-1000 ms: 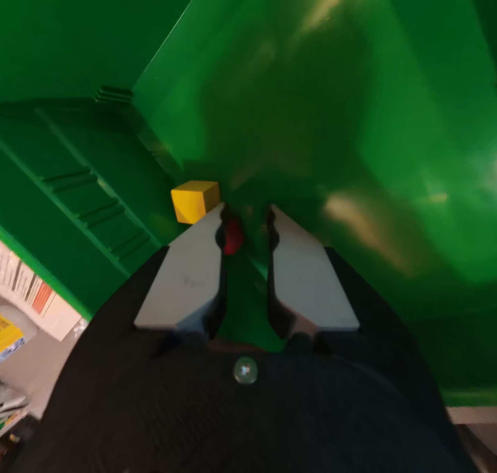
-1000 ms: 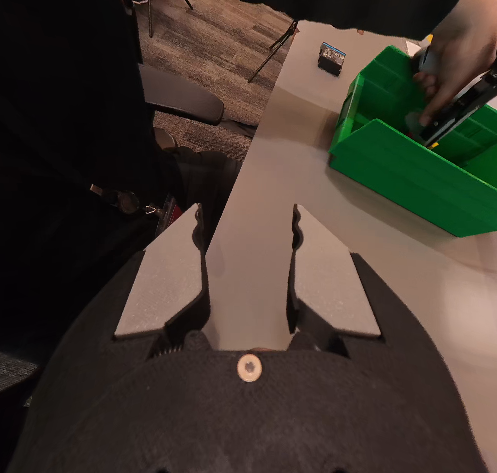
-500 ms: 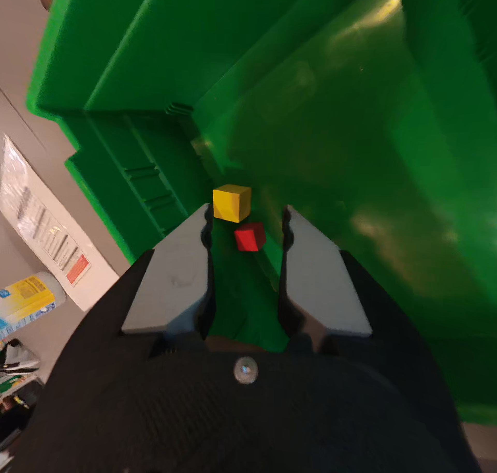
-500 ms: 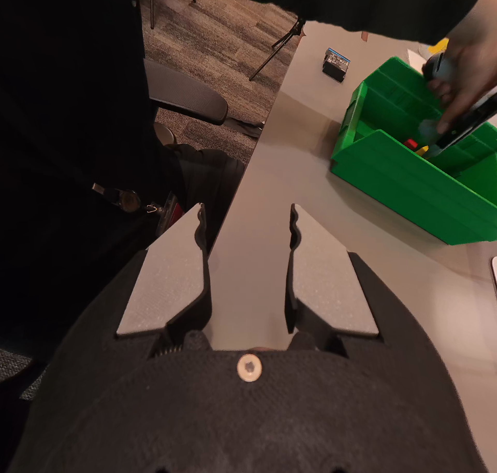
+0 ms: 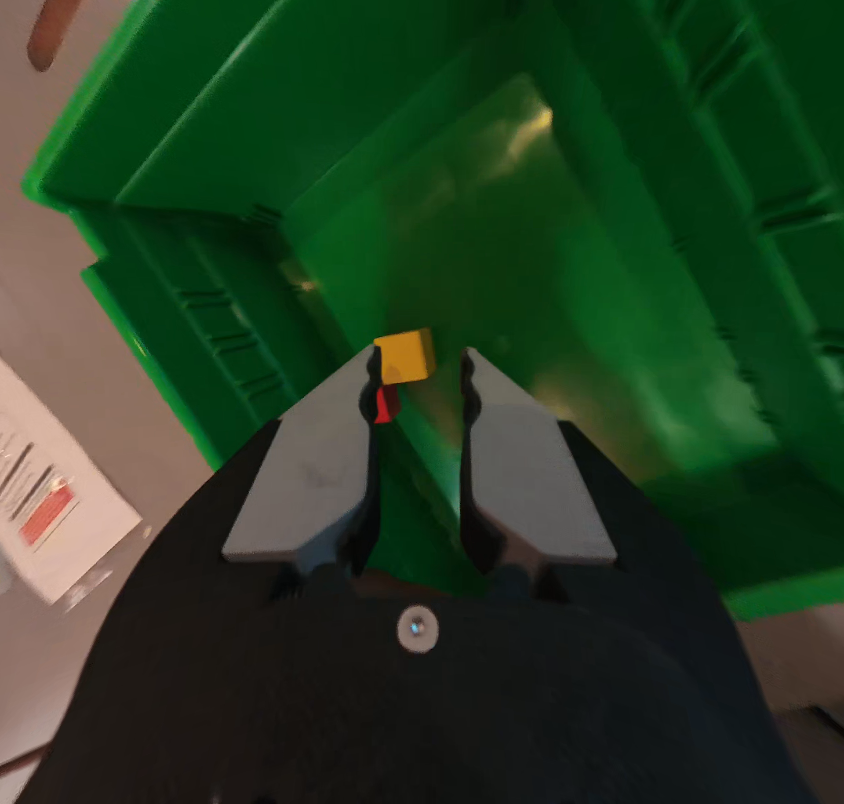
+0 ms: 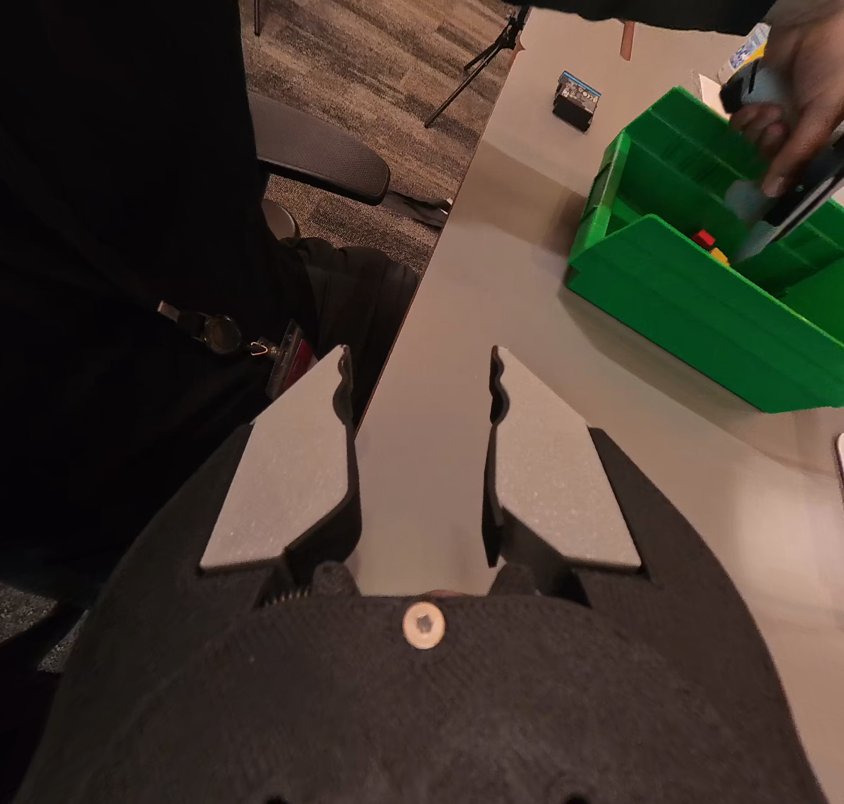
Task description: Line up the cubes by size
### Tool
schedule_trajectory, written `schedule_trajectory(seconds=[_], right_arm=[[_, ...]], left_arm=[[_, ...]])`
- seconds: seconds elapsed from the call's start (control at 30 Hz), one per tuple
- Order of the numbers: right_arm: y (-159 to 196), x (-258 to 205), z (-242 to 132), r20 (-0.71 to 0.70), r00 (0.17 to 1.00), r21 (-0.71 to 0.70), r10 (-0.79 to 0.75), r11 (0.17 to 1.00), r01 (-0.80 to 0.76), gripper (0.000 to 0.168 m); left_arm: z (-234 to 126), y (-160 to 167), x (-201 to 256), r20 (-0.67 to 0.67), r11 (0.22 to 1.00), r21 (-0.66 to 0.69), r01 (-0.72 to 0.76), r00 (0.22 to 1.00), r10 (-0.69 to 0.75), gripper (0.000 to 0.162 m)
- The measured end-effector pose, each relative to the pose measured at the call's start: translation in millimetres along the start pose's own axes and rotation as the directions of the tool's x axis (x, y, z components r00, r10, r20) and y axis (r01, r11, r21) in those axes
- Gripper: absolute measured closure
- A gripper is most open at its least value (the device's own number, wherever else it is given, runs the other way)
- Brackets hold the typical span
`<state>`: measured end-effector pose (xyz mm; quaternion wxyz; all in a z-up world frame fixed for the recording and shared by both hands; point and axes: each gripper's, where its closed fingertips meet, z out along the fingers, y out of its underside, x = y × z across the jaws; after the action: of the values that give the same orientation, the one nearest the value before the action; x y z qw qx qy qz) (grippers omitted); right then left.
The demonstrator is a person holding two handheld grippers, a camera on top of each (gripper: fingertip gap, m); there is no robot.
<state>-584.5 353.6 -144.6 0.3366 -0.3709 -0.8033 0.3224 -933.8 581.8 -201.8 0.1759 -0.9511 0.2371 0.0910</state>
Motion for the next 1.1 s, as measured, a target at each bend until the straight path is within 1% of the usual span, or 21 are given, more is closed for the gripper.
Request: schedule_trajectory(seconds=[0.13,0.27,0.3,0.33,0.4,0.47,0.53,0.57,0.63,0.67,0.7,0.73,0.77,0.8,0.83,0.87,0.93,1.0,1.03,1.1], right_arm=[[2.5,-1.7,4.4,0.003,1.0,-0.025,-0.01,1.0,0.01,0.11],[0.8,-2.6,3.8,0.001,1.0,-0.021,-0.012,1.0,0.012,0.11],[0.1,-2.7,3.3,0.001,1.0,-0.018,-0.012,1.0,0.012,0.11],[-0.3,-2.6,2.7,0.001,1.0,-0.015,-0.011,1.0,0.011,0.111],[-0.2,-2.2,1.6,0.001,1.0,-0.012,-0.009,1.0,0.009,0.111],[1.2,-1.6,0.8,0.002,1.0,-0.008,-0.006,1.0,0.006,0.111],[2.8,0.7,-0.4,-0.002,1.0,-0.002,0.004,1.0,-0.004,0.111],[4.0,4.1,-1.2,-0.012,1.0,0.001,0.016,1.0,-0.016,0.111],[7.9,18.0,-3.6,-0.056,0.995,0.005,0.077,0.997,-0.077,0.112],[10.6,26.4,-5.1,-0.073,0.989,0.007,0.13,0.992,-0.13,0.113],[11.4,34.0,-6.8,-0.076,0.977,0.025,0.2,0.98,-0.198,0.113],[9.1,41.6,-8.4,-0.07,0.956,0.063,0.285,0.958,-0.281,0.113],[4.7,51.8,-10.4,-0.071,0.925,0.117,0.373,0.924,-0.364,0.114],[-1.3,62.0,-13.2,-0.062,0.891,0.184,0.449,0.883,-0.432,0.114],[-10.9,66.0,-15.9,-0.006,0.866,0.255,0.5,0.838,-0.482,0.114],[-22.4,65.5,-18.4,0.079,0.844,0.315,0.53,0.79,-0.525,0.117],[-41.8,66.9,-21.2,0.224,0.787,0.387,0.575,0.689,-0.613,0.126],[-66.4,58.3,-23.6,0.382,0.751,0.422,0.539,0.621,-0.66,0.126],[-77.5,53.4,-24.0,0.444,0.73,0.427,0.519,0.594,-0.682,0.125],[-93.5,41.4,-21.6,0.539,0.679,0.389,0.499,0.567,-0.726,0.119]], left_arm=[[16.4,17.5,-1.6,0.037,0.994,-0.101,-0.037,0.998,0.041,0.111],[32.0,17.6,-1.0,0.019,0.993,-0.113,0.017,1.0,-0.015,0.108],[35.6,17.8,-0.6,0.008,0.993,-0.117,0.031,1.0,-0.03,0.11],[38.8,17.6,0.5,-0.007,0.992,-0.117,0.047,0.999,-0.048,0.116],[41.6,15.0,4.7,-0.057,0.992,-0.101,0.074,0.995,-0.08,0.134],[40.4,13.6,4.9,-0.071,0.994,-0.083,0.07,0.995,-0.076,0.135],[33.5,9.5,3.0,-0.043,0.999,-0.033,0.034,0.998,-0.035,0.136],[26.5,4.3,4.4,-0.03,1.0,0.018,0.013,0.999,-0.012,0.136],[4.0,-10.2,15.1,-0.006,0.985,0.169,-0.036,0.999,0.037,0.136],[-11.7,-17.5,25.2,0.012,0.962,0.263,-0.074,0.997,0.073,0.137],[-30.0,-24.1,39.0,0.042,0.922,0.365,-0.131,0.991,0.124,0.136],[-51.2,-29.6,58.1,0.088,0.854,0.475,-0.213,0.977,0.195,0.137],[-73.2,-31.9,80.5,0.146,0.769,0.568,-0.294,0.955,0.257,0.137],[-93.2,-30.3,102.4,0.201,0.693,0.629,-0.353,0.935,0.294,0.137],[-113.5,-28.6,124.4,0.263,0.611,0.678,-0.408,0.911,0.316,0.137],[-135.9,-27.5,146.8,0.328,0.515,0.726,-0.456,0.887,0.324,0.137],[-182.8,-23.1,198.6,0.4,0.291,0.817,-0.498,0.853,0.336,0.136],[-224.3,-12.6,251.9,0.466,0.042,0.856,-0.515,0.805,0.367,0.137],[-239.6,-6.4,273.2,0.501,-0.057,0.852,-0.52,0.779,0.378,0.137],[-263.1,3.0,302.6,0.533,-0.187,0.845,-0.502,0.753,0.387,0.137]])
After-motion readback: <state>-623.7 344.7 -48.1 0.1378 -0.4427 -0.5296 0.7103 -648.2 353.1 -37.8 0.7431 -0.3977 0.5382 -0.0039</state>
